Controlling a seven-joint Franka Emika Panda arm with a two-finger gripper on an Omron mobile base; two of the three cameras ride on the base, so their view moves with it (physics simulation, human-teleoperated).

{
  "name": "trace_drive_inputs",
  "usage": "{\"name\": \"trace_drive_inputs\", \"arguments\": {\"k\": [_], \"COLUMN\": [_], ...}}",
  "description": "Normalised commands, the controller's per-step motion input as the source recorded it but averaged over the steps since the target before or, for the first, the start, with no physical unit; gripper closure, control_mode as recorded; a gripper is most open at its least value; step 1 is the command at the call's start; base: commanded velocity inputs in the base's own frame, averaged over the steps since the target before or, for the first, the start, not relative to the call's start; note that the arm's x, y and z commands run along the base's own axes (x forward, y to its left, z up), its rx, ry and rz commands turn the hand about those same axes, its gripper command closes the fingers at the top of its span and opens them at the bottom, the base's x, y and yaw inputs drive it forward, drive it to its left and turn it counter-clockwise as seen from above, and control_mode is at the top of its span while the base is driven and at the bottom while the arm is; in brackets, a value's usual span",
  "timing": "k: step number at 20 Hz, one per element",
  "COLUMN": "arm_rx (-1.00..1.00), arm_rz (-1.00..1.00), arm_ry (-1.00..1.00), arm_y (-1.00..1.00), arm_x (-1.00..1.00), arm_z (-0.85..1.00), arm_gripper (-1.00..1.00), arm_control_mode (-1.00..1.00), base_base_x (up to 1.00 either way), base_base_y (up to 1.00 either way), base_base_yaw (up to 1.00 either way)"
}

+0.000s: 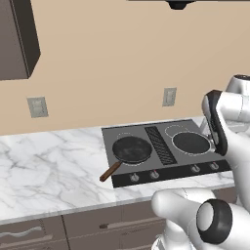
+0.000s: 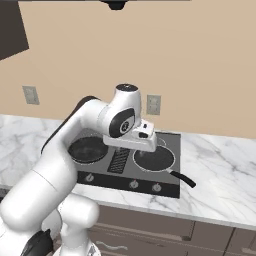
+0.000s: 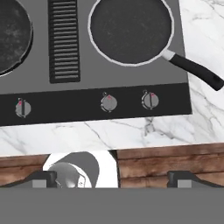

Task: Place both pans onto different burners. Then place the lemon wedge and the steak on different pans.

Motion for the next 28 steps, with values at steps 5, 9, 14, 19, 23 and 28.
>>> {"name": "trace_drive_inputs", "arguments": {"k": [5,9,14,19,23,28], "arm_rx": [-0.01,-0.04,-0.02,-0.02,0.00,0.00], "arm_rz": [-0.08,-0.02,-0.01,0.00,0.00,0.00], "arm_ry": [-0.04,-0.03,0.00,0.00,0.00,0.00], "arm_y": [0.14,0.31,0.32,0.20,0.00,0.00], "arm_x": [-0.01,0.00,0.00,0.00,0.00,0.00], "arm_z": [0.02,0.02,0.01,0.00,0.00,0.00], "arm_gripper": [-1.00,-1.00,-1.00,-1.00,-1.00,-1.00], "arm_control_mode": [-1.00,-1.00,-1.00,-1.00,-1.00,1.00], "base_base_x": [0.00,0.00,0.00,0.00,0.00,0.00], "base_base_y": [0.00,0.00,0.00,0.00,0.00,-0.02], "base_base_yaw": [0.00,0.00,0.00,0.00,0.00,0.00]}}
